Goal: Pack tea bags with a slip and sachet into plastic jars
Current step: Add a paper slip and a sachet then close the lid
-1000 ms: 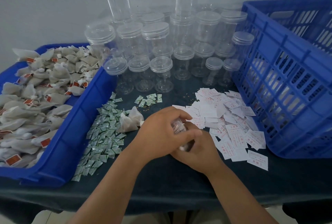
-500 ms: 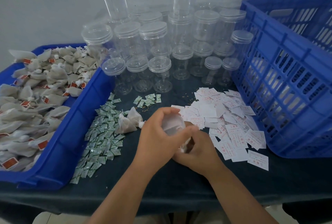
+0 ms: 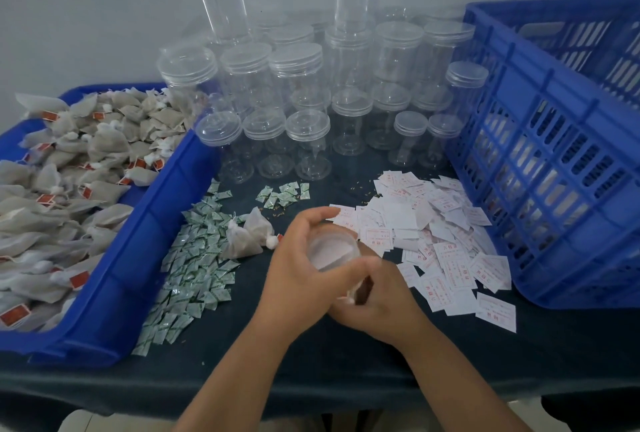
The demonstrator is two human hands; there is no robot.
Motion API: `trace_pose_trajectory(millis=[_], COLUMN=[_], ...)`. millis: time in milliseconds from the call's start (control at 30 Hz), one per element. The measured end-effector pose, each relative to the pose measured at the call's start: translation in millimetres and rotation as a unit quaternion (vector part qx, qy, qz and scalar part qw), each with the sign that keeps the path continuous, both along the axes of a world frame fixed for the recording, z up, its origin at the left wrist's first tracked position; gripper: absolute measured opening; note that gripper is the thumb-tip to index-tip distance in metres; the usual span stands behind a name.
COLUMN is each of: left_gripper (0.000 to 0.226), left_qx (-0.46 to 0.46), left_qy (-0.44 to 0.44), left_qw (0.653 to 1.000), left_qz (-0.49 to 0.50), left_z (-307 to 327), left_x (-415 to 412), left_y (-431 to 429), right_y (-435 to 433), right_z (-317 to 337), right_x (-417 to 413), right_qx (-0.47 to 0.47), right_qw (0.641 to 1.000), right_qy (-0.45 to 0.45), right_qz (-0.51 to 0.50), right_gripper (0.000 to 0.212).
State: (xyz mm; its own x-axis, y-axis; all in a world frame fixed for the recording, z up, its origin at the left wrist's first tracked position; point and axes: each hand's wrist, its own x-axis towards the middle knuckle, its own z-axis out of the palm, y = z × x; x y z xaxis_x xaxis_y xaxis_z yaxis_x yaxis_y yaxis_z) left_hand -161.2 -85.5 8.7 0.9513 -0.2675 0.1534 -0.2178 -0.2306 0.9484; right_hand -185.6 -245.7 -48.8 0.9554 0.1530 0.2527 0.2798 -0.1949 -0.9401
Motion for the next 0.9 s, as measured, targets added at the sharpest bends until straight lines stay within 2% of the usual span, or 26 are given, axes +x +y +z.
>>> trace_pose_trajectory(millis=[100, 167, 233, 300, 367, 433, 500, 567, 700, 900], left_gripper=[0.085, 0.100, 0.103, 0.094, 0.093, 0.092, 0.078, 0.068, 0.068, 0.066], left_qx=[-0.035, -0.074, -0.100, -0.115, -0.051, 0.039, 0.039, 0.027, 0.013, 0.054], left_qy=[0.051, 0.093, 0.081, 0.069, 0.032, -0.025, -0.029, -0.018, 0.013, 0.000], left_qw=[0.987, 0.975, 0.984, 0.988, 0.996, 0.999, 0.999, 0.998, 0.997, 0.998], left_qz=[-0.151, -0.186, -0.120, -0.078, -0.060, -0.018, -0.012, -0.047, -0.080, 0.029], left_z=[4.7, 8.9, 8.5, 4.6, 1.7, 2.6, 5.1, 9.4, 11.5, 8.0], left_x=[11.3, 17.7, 19.6, 15.2, 5.9, -2.6, -5.2, -1.5, 9.1, 6.4], left_y=[7.0, 11.4, 11.8, 10.1, 3.2, -6.7, -15.4, -15.8, -12.0, -22.9], right_y=[-5.2, -6.3, -3.8, 1.7, 5.6, 4.9, -0.2, -5.4, -5.3, 0.8], right_z=[3.0, 4.5, 4.5, 3.8, 2.8, -0.2, -0.1, 5.1, 7.0, 2.4], right_x=[-4.2, -4.5, -3.1, 0.4, 3.7, 4.4, 1.2, -1.1, 2.3, 6.3], right_qx=[0.109, 0.115, 0.097, 0.093, 0.045, 0.011, 0.040, 0.068, 0.070, 0.058], right_qw=[0.987, 0.989, 0.995, 0.994, 0.996, 0.999, 0.999, 0.996, 0.996, 0.996], right_qy=[0.058, 0.053, 0.029, 0.027, 0.021, -0.001, -0.007, 0.020, 0.055, 0.057], right_qz=[0.100, 0.080, 0.012, -0.043, -0.079, -0.052, 0.013, 0.045, 0.024, -0.022], right_gripper=[0.030, 0.032, 0.042, 0.049, 0.054, 0.060, 0.062, 0.057, 0.047, 0.051])
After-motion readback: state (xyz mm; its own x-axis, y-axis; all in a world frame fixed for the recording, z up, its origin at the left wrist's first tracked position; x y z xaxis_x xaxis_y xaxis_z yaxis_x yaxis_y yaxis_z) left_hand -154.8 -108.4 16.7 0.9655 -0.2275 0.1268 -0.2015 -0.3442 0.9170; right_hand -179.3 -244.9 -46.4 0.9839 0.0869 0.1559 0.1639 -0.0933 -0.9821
